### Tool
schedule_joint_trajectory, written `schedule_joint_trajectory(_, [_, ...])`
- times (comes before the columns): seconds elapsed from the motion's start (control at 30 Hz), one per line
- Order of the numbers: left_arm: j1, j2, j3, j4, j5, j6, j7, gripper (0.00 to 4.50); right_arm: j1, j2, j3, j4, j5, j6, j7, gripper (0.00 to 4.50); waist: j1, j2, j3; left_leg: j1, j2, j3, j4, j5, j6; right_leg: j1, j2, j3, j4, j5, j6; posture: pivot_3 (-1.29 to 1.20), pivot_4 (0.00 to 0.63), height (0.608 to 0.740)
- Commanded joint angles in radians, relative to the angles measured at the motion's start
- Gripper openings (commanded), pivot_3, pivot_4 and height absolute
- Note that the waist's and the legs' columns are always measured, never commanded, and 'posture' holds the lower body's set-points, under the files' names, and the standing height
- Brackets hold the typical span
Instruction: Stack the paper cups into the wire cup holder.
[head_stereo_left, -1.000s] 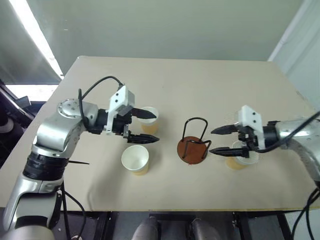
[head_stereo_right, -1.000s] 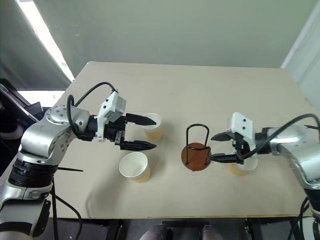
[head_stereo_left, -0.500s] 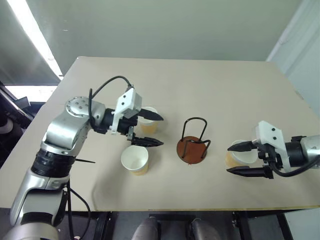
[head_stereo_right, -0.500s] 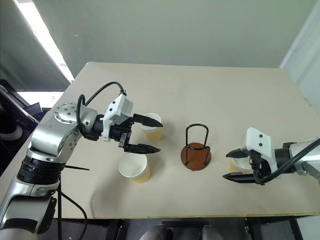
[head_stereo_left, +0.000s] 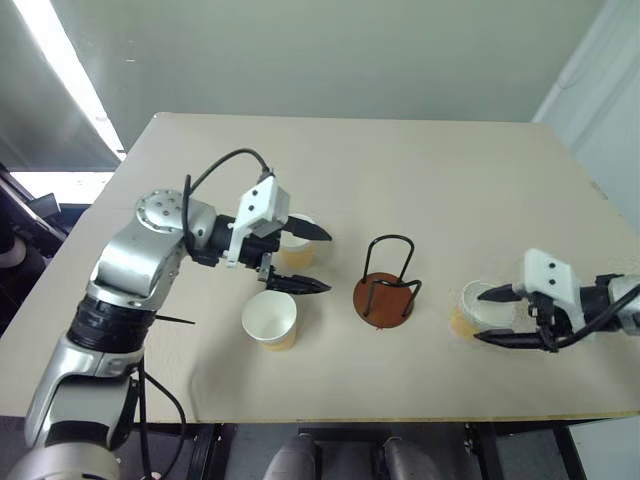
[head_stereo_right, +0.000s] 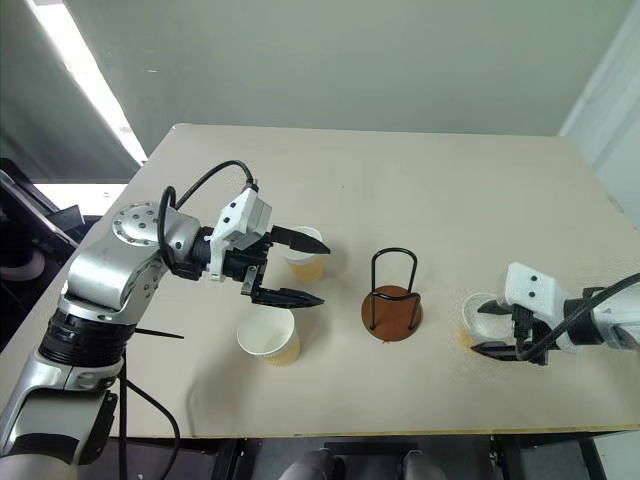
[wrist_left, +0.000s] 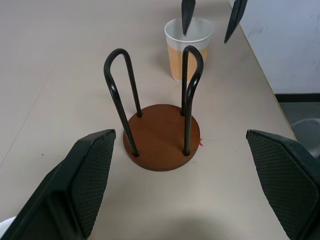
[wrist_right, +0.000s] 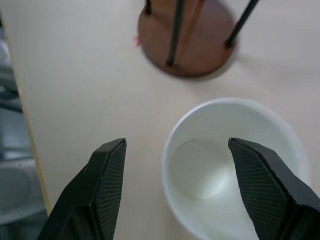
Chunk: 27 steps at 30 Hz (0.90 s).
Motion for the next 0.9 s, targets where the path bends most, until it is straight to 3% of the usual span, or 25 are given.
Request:
schedule_joint_trajectory(0.03, [-0.015,0.017,0.034,-0.035,-0.011,0.000,0.007,4.50,-0.030,0.002,0.022,0.011,-0.028,-0.041,0.005,3.29,0.000,0.000,0.000,0.000,0.000,0.000,0.000,0.000,0.000,0.000,0.000,0.000,0.000,0.000,0.000,0.00,0.150,0.740])
schedule_joint_trajectory(0.17, [-0.018,0.019,0.033,-0.031,-0.006,-0.007,0.012,4.50,-0.081,0.021,0.095,0.037,-0.080,-0.074,-0.005,3.29,-0.001,0.000,0.000,0.000,0.000,0.000,0.000,0.000,0.000,0.000,0.000,0.000,0.000,0.000,0.000,0.00,0.150,0.740])
schedule_joint_trajectory(0.27, [-0.017,0.022,0.032,-0.027,-0.002,-0.013,0.016,4.50,-0.116,0.039,0.135,0.053,-0.104,-0.081,-0.008,2.74,-0.001,0.000,0.000,0.000,0.000,0.000,0.000,0.000,0.001,0.000,0.000,0.000,0.000,0.000,0.000,0.00,0.150,0.740])
schedule_joint_trajectory(0.53, [-0.011,0.026,0.037,-0.016,0.003,-0.026,0.025,4.50,-0.171,0.057,0.122,0.058,-0.097,-0.072,-0.006,0.02,-0.001,0.000,0.000,0.000,0.000,0.000,0.001,0.000,0.001,0.000,0.000,0.000,0.000,0.000,0.000,0.00,0.150,0.740])
schedule_joint_trajectory(0.9, [-0.021,0.021,0.033,0.016,0.009,-0.040,0.038,4.50,-0.379,0.034,-0.012,-0.011,0.009,0.032,-0.031,0.02,-0.002,0.000,0.000,0.000,0.000,0.000,0.000,0.000,0.001,0.000,0.000,0.000,0.000,0.000,0.000,0.00,0.150,0.740])
